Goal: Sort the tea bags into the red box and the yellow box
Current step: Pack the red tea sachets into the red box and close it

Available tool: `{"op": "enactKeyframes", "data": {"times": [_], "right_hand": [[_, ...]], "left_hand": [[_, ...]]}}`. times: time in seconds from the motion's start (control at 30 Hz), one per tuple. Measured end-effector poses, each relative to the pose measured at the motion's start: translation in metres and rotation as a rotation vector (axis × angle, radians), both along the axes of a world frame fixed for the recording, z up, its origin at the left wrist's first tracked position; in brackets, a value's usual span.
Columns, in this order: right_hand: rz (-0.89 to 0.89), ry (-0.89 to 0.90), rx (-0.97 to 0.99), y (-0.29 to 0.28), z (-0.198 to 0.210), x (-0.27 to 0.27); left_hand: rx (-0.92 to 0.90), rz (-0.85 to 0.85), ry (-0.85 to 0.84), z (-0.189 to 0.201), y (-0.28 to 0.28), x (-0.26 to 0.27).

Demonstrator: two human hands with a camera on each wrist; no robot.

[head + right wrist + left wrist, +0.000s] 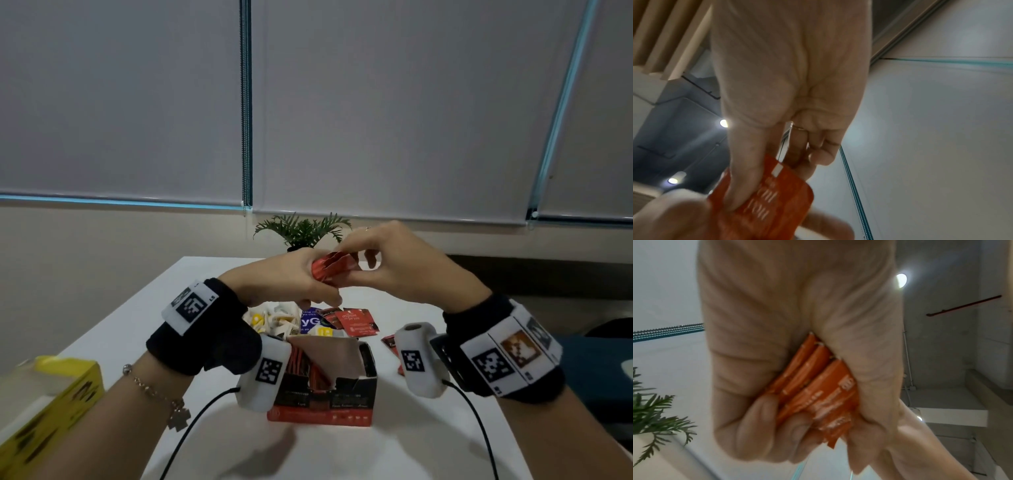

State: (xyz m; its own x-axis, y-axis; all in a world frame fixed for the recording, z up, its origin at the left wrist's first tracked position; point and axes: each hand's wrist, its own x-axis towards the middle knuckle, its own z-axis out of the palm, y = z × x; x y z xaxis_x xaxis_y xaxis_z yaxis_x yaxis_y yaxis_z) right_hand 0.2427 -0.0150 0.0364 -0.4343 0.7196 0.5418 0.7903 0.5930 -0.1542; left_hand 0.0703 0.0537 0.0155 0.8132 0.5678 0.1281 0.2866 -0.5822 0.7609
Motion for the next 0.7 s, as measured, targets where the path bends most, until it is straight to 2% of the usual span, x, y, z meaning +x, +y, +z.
{"op": "enactKeyframes", "data": {"times": [0.17, 0.3, 0.43, 0.53, 0.6, 0.7], "right_hand": [[0.030, 0.044, 0.021, 0.003, -0.008, -0.006], [0.038, -0.048, -0.075, -0.001, -0.003, -0.003], [0.058, -0.024, -0.049, -0.003, -0.008, -0.004], [-0.026, 0.006, -0.116, -0.001, -0.014, 0.000], [-0.136, 0.015, -0.223, -0.001, -0.016, 0.004], [-0.318, 0.083, -0.408, -0.005, -0.024, 0.008]], "left_hand": [[-0.075, -0.060, 0.029, 0.001, -0.005, -0.001], [-0.108, -0.119, 0.085, -0.001, -0.004, 0.000], [-0.192, -0.161, 0.125, -0.006, -0.003, 0.002], [-0.168, -0.143, 0.161, -0.006, 0.000, -0.001], [-0.072, -0.129, 0.305, -0.008, 0.009, -0.008], [0.084, -0.025, 0.633, -0.012, 0.021, -0.016]]}}
